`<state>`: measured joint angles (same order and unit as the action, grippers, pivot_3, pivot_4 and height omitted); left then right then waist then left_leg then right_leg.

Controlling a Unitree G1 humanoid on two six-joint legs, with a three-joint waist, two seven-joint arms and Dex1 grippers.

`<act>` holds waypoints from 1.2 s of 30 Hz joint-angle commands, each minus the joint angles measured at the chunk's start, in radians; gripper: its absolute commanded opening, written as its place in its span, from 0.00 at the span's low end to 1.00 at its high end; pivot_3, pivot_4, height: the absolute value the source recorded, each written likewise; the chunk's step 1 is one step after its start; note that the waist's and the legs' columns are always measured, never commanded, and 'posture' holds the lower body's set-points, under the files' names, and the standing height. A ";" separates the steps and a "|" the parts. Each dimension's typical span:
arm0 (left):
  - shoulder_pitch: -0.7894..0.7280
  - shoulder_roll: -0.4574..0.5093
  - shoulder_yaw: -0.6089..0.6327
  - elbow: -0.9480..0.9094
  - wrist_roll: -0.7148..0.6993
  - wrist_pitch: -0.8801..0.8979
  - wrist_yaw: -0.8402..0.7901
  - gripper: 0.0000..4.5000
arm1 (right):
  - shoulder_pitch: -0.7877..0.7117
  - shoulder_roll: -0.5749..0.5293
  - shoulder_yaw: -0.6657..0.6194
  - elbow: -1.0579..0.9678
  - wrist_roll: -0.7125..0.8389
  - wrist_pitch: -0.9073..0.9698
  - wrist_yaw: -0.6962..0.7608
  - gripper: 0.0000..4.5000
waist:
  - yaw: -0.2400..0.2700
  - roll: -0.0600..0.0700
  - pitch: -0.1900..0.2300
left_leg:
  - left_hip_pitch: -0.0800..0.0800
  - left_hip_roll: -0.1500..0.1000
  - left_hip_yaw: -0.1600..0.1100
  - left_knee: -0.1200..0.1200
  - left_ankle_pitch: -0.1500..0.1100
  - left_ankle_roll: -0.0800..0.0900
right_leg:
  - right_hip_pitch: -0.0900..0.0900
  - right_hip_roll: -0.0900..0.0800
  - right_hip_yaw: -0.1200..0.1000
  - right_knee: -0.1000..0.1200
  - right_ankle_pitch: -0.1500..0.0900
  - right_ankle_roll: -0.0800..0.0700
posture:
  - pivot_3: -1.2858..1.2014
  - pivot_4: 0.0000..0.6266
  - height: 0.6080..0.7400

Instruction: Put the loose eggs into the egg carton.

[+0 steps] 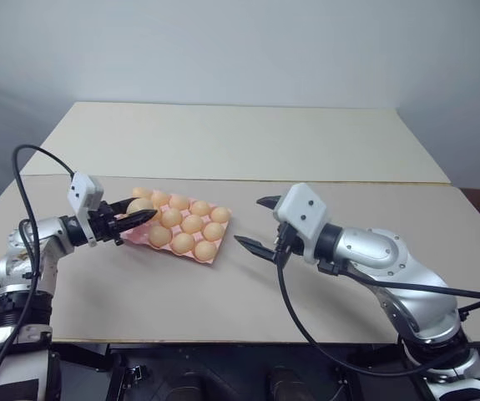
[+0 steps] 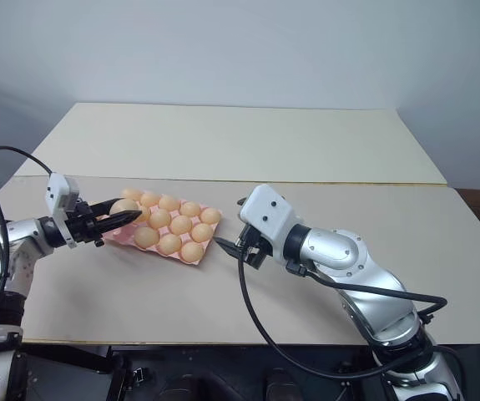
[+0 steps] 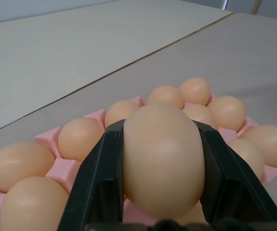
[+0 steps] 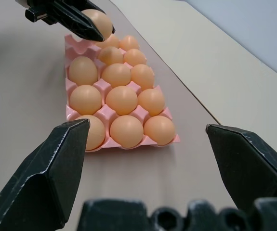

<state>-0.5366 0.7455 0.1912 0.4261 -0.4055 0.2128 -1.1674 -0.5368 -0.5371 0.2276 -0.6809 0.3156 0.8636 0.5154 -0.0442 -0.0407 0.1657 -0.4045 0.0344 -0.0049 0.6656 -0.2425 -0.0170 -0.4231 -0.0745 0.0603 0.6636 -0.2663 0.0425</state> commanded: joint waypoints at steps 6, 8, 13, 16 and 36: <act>0.010 0.031 0.029 -0.020 0.011 -0.024 0.000 0.44 | -0.009 -0.007 -0.019 -0.048 0.001 0.003 -0.002 1.00 | 0.000 0.000 0.000 | 0.000 0.000 0.000 0.000 0.000 0.000 | 0.000 0.000 0.000 0.000 0.000 0.000 | 0.52 0.24 1.00; 0.023 0.032 0.034 -0.036 0.004 -0.022 0.001 0.58 | -0.011 -0.006 -0.016 -0.042 -0.001 -0.002 0.001 1.00 | 0.000 0.000 0.000 | 0.000 0.000 0.000 0.000 0.000 0.000 | 0.000 0.000 0.000 0.000 0.000 0.000 | 0.52 0.24 1.00; 0.051 0.026 0.053 -0.083 0.009 -0.031 0.048 0.77 | -0.018 -0.002 -0.005 -0.023 -0.009 -0.015 0.007 1.00 | 0.002 0.000 0.000 | 0.000 0.000 0.000 0.000 0.000 0.000 | 0.000 0.000 0.000 0.000 0.000 0.000 | 0.52 0.24 1.00; 0.070 0.026 0.060 -0.095 0.008 -0.036 0.065 0.77 | -0.024 -0.001 -0.004 -0.013 -0.008 -0.023 0.014 1.00 | 0.002 0.000 0.000 | 0.000 0.000 0.000 0.001 0.000 0.000 | 0.000 0.000 0.000 0.000 0.000 0.000 | 0.52 0.24 1.00; 0.506 0.146 0.393 -0.315 -0.077 0.024 0.126 0.77 | -0.037 -0.075 -0.040 -0.033 0.136 -0.030 0.213 1.00 | 0.004 0.000 0.000 | 0.001 0.001 0.000 0.001 0.000 0.000 | 0.001 -0.001 0.000 0.000 0.000 0.000 | 0.52 0.24 1.00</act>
<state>-0.0393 0.8739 0.5338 0.1525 -0.4732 0.2426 -1.0555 -0.5660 -0.5982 0.1907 -0.6772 0.4376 0.8529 0.7074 -0.0404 -0.0404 0.1659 -0.4037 0.0355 -0.0052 0.6661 -0.2426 -0.0169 -0.4221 -0.0752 0.0596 0.6633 -0.2664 0.0425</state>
